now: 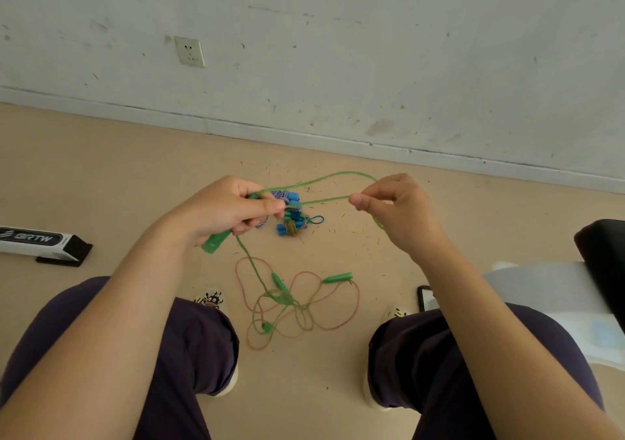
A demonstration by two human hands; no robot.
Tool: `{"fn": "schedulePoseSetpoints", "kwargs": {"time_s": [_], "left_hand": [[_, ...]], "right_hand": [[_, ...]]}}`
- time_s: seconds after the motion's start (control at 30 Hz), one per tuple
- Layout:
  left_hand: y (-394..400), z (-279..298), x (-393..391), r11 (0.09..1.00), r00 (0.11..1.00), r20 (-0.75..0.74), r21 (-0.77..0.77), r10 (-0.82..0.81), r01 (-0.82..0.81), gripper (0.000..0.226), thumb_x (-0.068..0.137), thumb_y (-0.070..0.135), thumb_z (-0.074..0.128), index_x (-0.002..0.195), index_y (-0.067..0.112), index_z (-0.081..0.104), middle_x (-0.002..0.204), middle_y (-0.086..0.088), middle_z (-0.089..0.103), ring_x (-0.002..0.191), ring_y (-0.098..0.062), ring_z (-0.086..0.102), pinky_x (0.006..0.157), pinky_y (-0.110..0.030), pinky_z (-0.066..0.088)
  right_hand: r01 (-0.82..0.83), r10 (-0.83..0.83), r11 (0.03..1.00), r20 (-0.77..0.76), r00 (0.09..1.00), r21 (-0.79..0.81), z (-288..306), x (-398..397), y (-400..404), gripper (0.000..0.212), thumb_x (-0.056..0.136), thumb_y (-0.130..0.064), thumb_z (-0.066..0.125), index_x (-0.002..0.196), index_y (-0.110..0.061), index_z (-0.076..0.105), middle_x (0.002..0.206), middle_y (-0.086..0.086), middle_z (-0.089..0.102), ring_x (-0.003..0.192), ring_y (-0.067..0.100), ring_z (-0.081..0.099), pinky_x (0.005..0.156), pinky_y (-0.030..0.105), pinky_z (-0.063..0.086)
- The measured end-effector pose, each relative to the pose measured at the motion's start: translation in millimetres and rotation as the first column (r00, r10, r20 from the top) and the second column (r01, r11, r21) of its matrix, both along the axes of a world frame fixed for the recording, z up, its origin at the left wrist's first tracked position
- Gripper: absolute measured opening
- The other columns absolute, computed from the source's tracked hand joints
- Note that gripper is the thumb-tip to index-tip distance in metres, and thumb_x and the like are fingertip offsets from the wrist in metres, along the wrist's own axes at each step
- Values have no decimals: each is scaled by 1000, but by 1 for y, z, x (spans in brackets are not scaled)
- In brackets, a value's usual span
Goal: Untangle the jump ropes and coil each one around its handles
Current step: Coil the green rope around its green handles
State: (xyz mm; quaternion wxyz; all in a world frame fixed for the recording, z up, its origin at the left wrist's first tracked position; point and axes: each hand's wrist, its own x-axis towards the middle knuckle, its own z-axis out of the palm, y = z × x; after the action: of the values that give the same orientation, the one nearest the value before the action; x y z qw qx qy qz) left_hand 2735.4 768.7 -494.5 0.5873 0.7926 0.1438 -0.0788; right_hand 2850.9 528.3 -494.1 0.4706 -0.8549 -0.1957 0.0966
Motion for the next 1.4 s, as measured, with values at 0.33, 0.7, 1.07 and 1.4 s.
{"fn": "schedulePoseSetpoints", "kwargs": {"time_s": [0.33, 0.7, 1.07, 1.4], "left_hand": [[-23, -4, 2, 997, 999, 30, -74, -18, 20, 28, 83, 38, 73, 80, 10, 73, 52, 1, 37, 45, -12, 26, 51, -29, 22], [-37, -8, 12, 979, 994, 65, -177, -86, 96, 40, 76, 39, 72, 88, 1, 69, 58, 0, 49, 42, -10, 32, 43, -18, 29], [-26, -1, 4, 991, 997, 78, -134, -7, 17, 30, 78, 39, 71, 87, 10, 76, 54, 2, 47, 40, -9, 29, 45, -23, 23], [-4, 6, 3, 996, 996, 58, -71, 65, -61, 29, 73, 43, 74, 81, 15, 77, 54, 3, 50, 43, -10, 32, 44, -19, 26]], "right_hand": [[-235, 232, 968, 44, 972, 94, 0, -12, 4, 36, 73, -27, 84, 103, -16, 66, 106, -6, 68, 103, 3, 63, 97, 21, 45], [-317, 346, 931, -159, 925, 181, 1, -27, 16, 16, 84, -4, 73, 82, -8, 58, 64, 1, 63, 50, 16, 52, 49, 28, 44], [-262, 328, 924, -222, 918, 279, 4, -9, 0, 29, 77, -12, 79, 98, -14, 60, 76, 4, 68, 60, 18, 59, 62, 27, 50], [-151, 177, 959, -91, 980, 239, 8, -4, 0, 23, 77, -19, 82, 76, -15, 59, 59, -3, 45, 57, 12, 38, 54, 23, 32]]}}
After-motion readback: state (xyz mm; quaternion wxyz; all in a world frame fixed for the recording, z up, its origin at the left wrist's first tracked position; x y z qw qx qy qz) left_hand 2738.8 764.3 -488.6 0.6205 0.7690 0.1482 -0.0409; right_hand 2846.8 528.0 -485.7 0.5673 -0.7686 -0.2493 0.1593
